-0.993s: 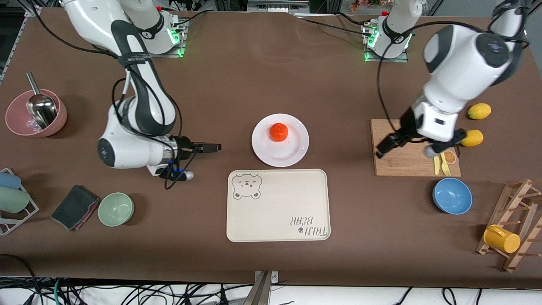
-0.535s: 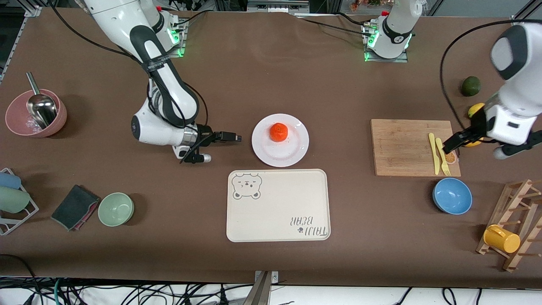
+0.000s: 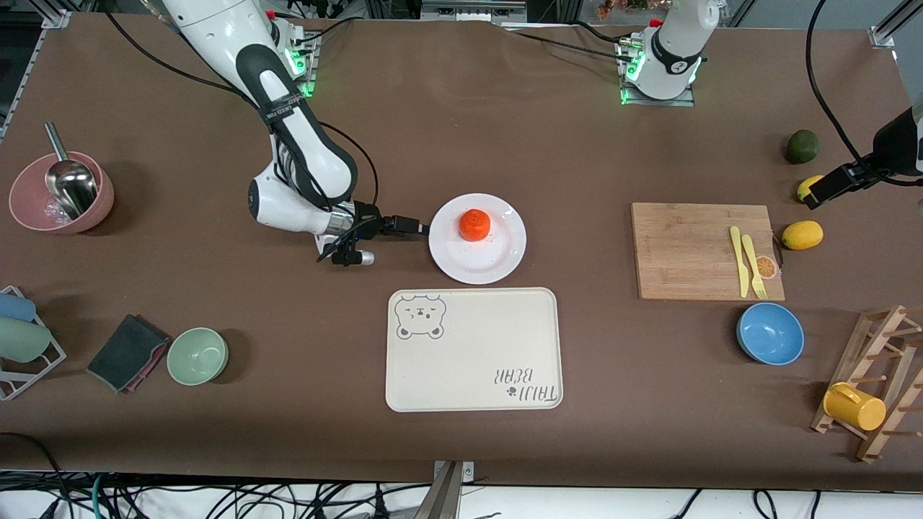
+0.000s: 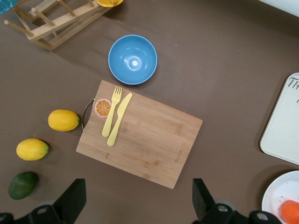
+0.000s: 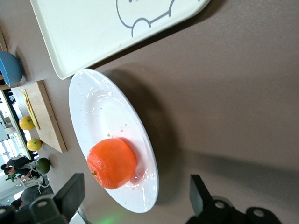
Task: Place orange and plate with both arms
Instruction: 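Grip the white plate rim with the right gripper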
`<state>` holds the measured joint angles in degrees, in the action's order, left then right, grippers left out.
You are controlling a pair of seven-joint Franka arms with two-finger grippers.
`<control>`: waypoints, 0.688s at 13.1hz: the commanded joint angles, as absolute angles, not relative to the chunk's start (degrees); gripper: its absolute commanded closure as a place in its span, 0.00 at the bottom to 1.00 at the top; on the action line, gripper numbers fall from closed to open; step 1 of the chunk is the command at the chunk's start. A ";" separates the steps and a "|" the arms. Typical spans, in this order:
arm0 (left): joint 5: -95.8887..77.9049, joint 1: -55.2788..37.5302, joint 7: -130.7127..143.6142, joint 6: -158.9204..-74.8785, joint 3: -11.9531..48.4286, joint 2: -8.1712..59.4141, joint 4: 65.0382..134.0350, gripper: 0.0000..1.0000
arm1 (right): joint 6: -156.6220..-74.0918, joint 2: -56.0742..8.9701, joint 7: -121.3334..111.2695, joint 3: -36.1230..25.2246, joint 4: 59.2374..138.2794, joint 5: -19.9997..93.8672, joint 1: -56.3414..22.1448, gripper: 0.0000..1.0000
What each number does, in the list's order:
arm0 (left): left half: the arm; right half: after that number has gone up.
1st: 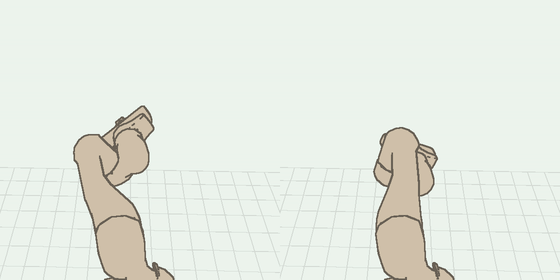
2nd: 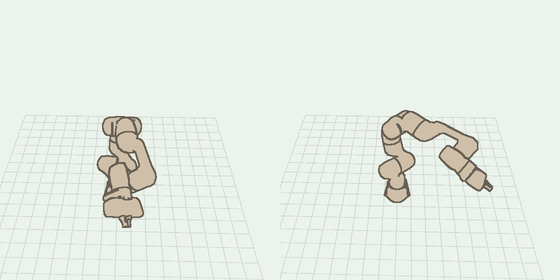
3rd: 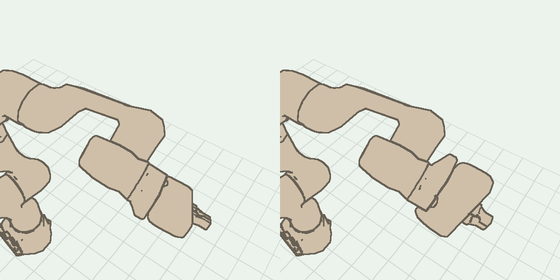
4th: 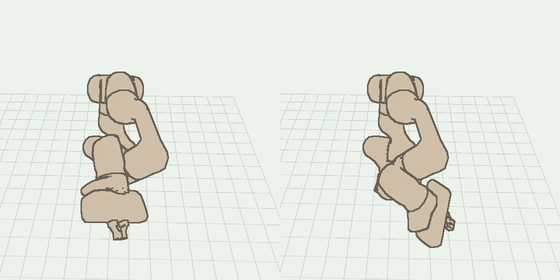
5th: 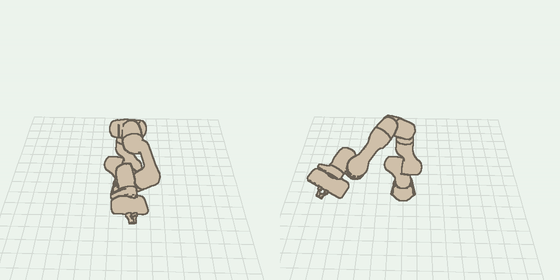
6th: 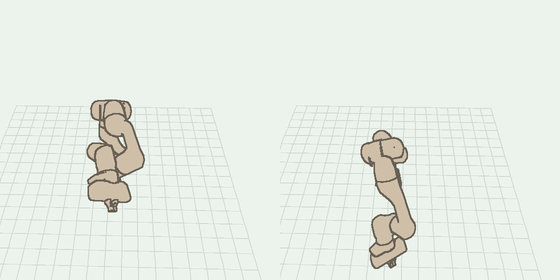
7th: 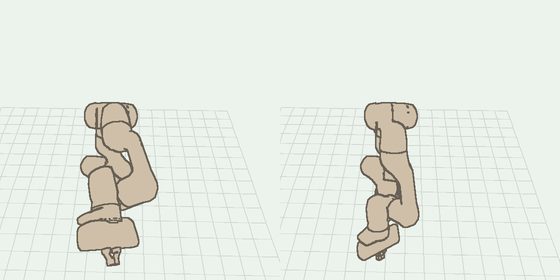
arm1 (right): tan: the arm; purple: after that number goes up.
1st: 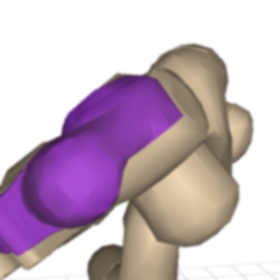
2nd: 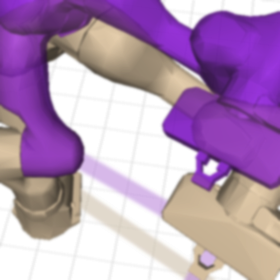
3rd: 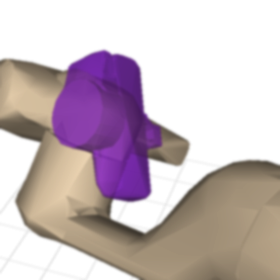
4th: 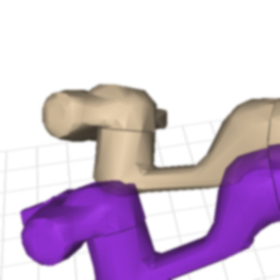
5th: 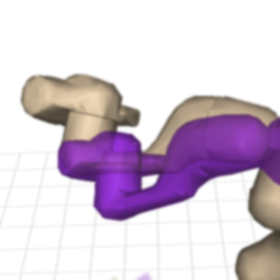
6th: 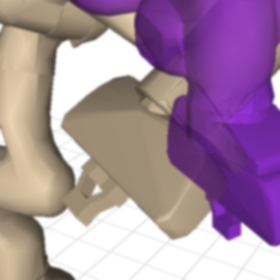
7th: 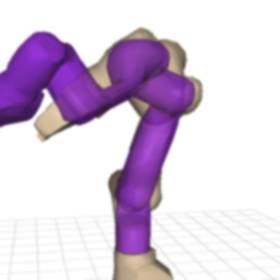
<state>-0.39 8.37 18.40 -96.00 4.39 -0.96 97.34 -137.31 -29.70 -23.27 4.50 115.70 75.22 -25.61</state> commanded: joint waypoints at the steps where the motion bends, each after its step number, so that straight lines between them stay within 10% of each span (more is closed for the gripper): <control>1: -2.72 7.30 17.49 -94.92 3.78 0.09 95.98 0.00 | -138.25 -30.75 -24.79 4.66 114.27 76.99 -27.15 0.01; 9: -4.05 7.21 17.67 -94.92 4.48 0.44 95.80 0.00 | -140.89 -36.12 -24.78 4.66 108.90 79.37 -29.27 0.06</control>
<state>-3.74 7.42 18.40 -96.00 4.55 -0.12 97.31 -140.15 -35.43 -23.37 4.56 110.06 77.84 -28.95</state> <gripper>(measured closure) 0.000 0.009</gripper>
